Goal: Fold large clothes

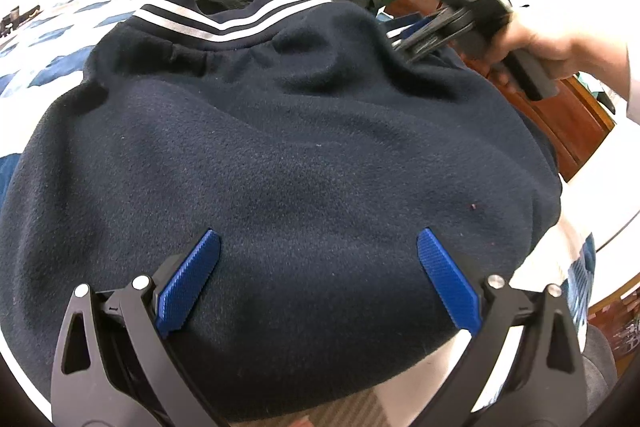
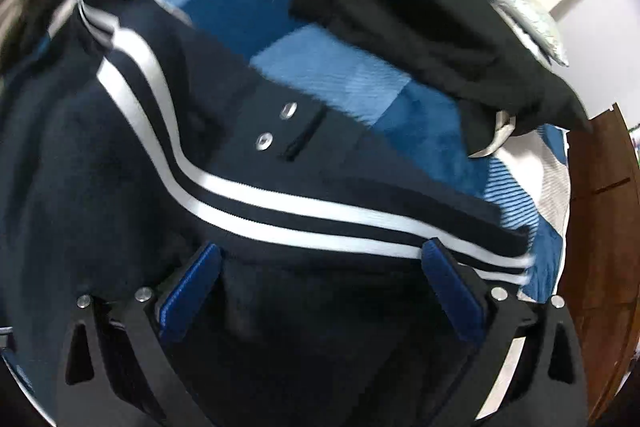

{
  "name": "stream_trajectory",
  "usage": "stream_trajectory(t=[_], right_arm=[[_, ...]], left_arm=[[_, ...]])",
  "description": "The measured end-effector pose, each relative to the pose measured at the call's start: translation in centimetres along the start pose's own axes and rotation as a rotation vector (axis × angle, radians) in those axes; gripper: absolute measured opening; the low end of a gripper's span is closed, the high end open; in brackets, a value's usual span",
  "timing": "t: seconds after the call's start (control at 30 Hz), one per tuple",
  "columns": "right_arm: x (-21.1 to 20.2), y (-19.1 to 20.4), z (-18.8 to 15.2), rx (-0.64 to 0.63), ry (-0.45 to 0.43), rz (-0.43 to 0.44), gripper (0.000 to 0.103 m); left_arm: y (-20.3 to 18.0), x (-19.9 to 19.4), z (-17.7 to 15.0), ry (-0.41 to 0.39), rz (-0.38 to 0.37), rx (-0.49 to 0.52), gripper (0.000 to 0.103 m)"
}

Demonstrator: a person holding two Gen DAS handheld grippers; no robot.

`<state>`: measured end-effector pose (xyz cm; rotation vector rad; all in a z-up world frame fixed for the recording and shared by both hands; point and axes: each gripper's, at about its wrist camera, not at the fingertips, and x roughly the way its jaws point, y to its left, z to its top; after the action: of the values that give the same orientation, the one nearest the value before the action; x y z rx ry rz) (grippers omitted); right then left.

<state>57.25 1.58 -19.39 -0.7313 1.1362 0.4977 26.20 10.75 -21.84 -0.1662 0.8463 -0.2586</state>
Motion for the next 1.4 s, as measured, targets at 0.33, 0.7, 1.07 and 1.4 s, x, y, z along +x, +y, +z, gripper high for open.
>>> stream_trajectory(t=[0.33,0.7,1.07,1.4], right_arm=[[-0.3,-4.7,-1.9,0.276,-0.092,0.058,0.020],[-1.8,-10.7,-2.8,0.520,-0.159,0.033,0.018],[-1.5,-10.8,-5.2,0.637,-0.109,0.195,0.097],[-12.9,-7.7,-15.8,0.691,-0.316,0.401,0.098]], left_arm=[[0.0,0.0,0.1,0.004,-0.001,0.013,0.097],[0.4,0.3,0.1,0.025,-0.006,0.008,0.097],[0.5,-0.3,0.5,0.017,-0.021,0.016,0.097],[1.3,-2.4,1.5,-0.050,0.009,0.003,0.097]])
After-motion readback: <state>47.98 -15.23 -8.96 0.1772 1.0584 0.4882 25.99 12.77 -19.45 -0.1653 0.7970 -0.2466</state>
